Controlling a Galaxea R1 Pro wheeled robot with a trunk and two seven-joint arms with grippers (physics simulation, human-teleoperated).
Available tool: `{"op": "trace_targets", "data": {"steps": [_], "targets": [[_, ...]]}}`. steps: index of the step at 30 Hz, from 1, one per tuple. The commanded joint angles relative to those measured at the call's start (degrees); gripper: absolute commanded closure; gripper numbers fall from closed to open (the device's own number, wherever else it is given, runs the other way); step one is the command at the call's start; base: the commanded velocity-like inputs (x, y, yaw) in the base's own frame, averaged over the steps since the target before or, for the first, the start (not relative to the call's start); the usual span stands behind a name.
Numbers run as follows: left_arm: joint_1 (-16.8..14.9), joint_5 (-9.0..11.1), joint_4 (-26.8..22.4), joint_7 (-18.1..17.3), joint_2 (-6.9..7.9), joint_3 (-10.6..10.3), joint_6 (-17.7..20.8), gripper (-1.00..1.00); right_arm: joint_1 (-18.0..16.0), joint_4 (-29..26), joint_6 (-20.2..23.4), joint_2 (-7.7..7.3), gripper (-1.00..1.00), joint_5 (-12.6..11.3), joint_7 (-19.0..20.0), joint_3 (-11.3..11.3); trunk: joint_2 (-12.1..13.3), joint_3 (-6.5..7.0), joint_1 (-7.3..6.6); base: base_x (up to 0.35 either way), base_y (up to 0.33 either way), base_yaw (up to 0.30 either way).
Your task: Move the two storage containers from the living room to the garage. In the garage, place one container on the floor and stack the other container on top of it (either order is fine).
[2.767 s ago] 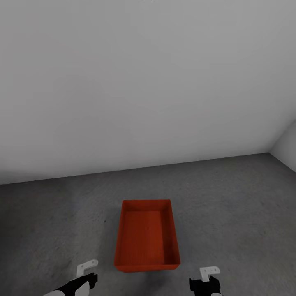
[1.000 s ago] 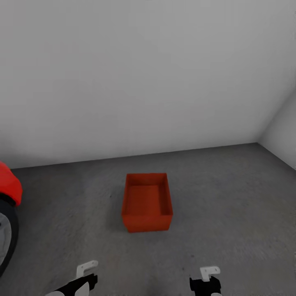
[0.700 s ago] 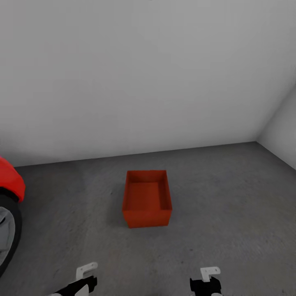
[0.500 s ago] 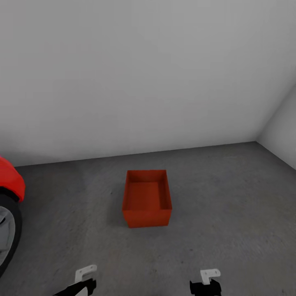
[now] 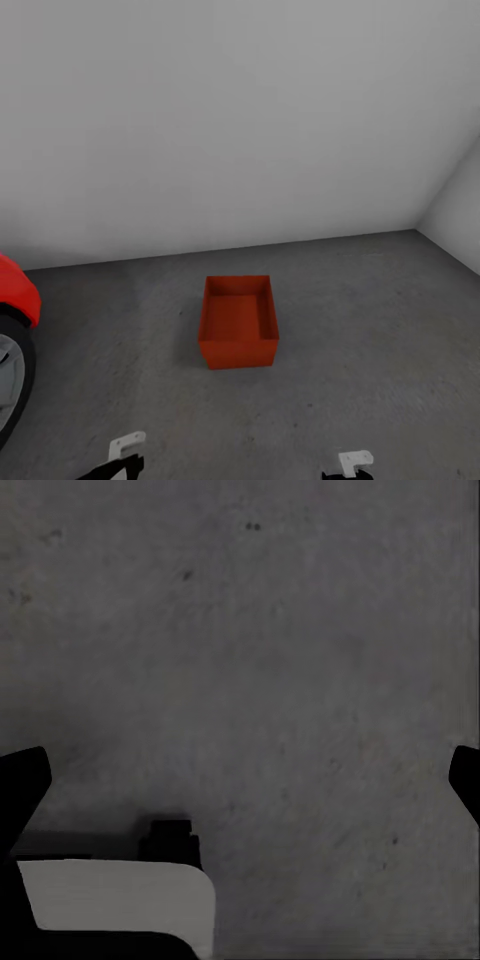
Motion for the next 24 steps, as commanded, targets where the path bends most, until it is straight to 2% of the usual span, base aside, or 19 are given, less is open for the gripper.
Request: {"op": "trace_targets", "data": {"steps": [1, 9, 14, 19, 20, 24], "targets": [[0.08, 0.23, 0.01, -0.27, 0.04, -0.02, 0.01, -1.0, 0.37, 0.19, -0.16, -0.42, -1.0, 0.34, -0.08, 0.31, -0.04, -0.04, 0.0, 0.0, 0.0, 0.0], [3.84, 0.23, 0.06, -3.44, 0.44, -0.02, 0.01, -1.0, 5.07, 0.19, 0.22, -3.33, -1.0, 0.25, 6.62, 0.23, -0.04, -0.04, 0.0, 0.0, 0.0, 0.0], [8.61, 0.2, 0.07, -5.53, 0.33, -0.06, 0.01, -1.0, 10.58, 0.19, 0.24, -6.31, -1.0, 0.24, 8.86, 0.17, -0.04, -0.04, 0.0, 0.0, 0.0, 0.0], [11.77, 0.13, 0.07, -5.76, -0.11, -0.15, -0.16, -1.0, 14.75, 0.19, -0.02, -6.36, -1.0, 0.23, 9.08, 0.11, -0.04, -0.04, 0.0, 0.0, 0.0, 0.0], [13.12, 0.12, 0.07, -5.81, -0.33, -0.18, -0.24, -1.0, 16.57, 0.19, -0.17, -6.15, -1.0, 0.23, 9.14, 0.05, -0.04, -0.04, 0.0, 0.0, 0.0, 0.0], [15.13, 0.14, 0.07, -5.85, -0.52, -0.19, -0.33, -1.0, 18.57, 0.19, -0.28, -5.64, -1.0, 0.11, 9.13, 0.0, -0.04, -0.04, 0.0, 0.0, 0.0, 0.0]]}}
